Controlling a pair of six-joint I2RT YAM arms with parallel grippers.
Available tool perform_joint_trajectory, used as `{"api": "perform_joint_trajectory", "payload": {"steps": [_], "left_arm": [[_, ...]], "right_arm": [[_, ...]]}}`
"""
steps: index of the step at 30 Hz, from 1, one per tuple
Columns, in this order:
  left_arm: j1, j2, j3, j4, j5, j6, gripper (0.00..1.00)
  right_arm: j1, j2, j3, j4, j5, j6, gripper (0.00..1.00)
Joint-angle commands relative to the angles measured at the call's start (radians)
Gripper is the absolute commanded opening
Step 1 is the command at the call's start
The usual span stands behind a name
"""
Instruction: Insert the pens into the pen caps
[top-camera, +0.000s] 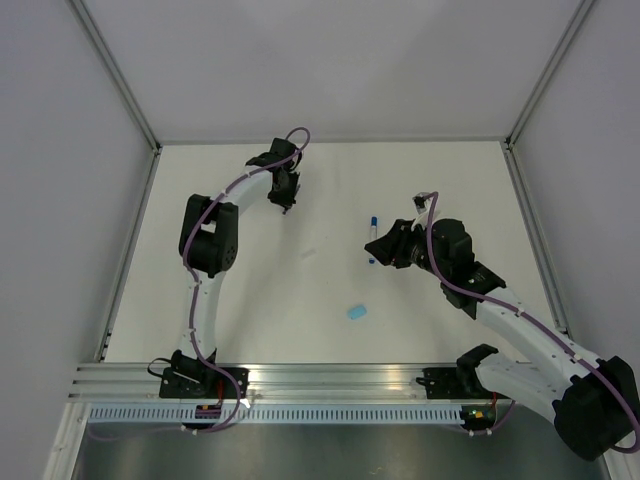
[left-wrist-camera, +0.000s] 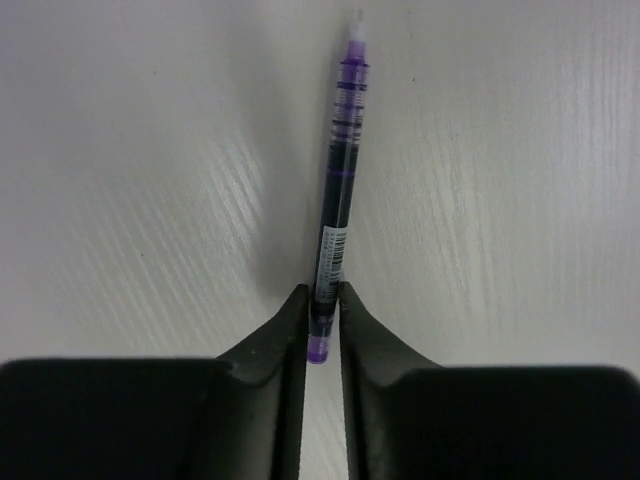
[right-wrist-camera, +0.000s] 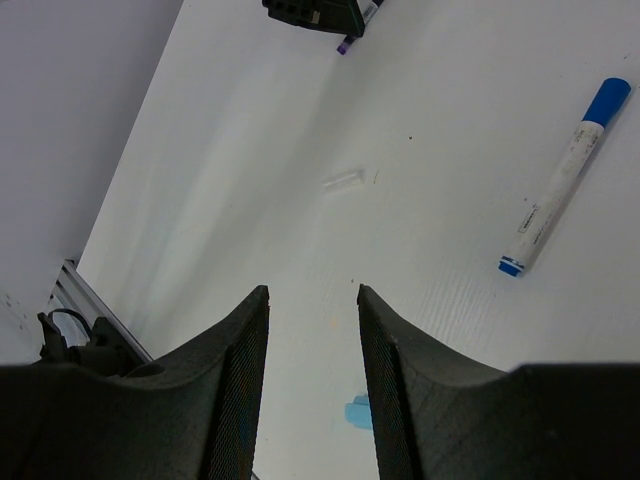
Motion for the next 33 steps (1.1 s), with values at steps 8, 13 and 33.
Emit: {"api": "perform_joint_trajectory", "payload": {"steps": [8, 13, 33], "left_arm": [[-0.012, -0.195, -0.25, 0.064, 0.144, -0.088, 0.02], [-0.012, -0.336, -0.465, 0.132, 0.112, -0.187, 0.02], [-0.013, -0.737, -0.962, 0.397, 0.117, -0.309, 0.02]], "right_arm": [[0.001, -0.019, 0.005, 0.005, 0.052, -0.021, 0.47], [-0.001, 0.003, 0.0, 0.02, 0.059, -0.03, 0.47], [0.014, 0.246, 0.083, 0.154, -0.023, -0.005, 0.47]]}}
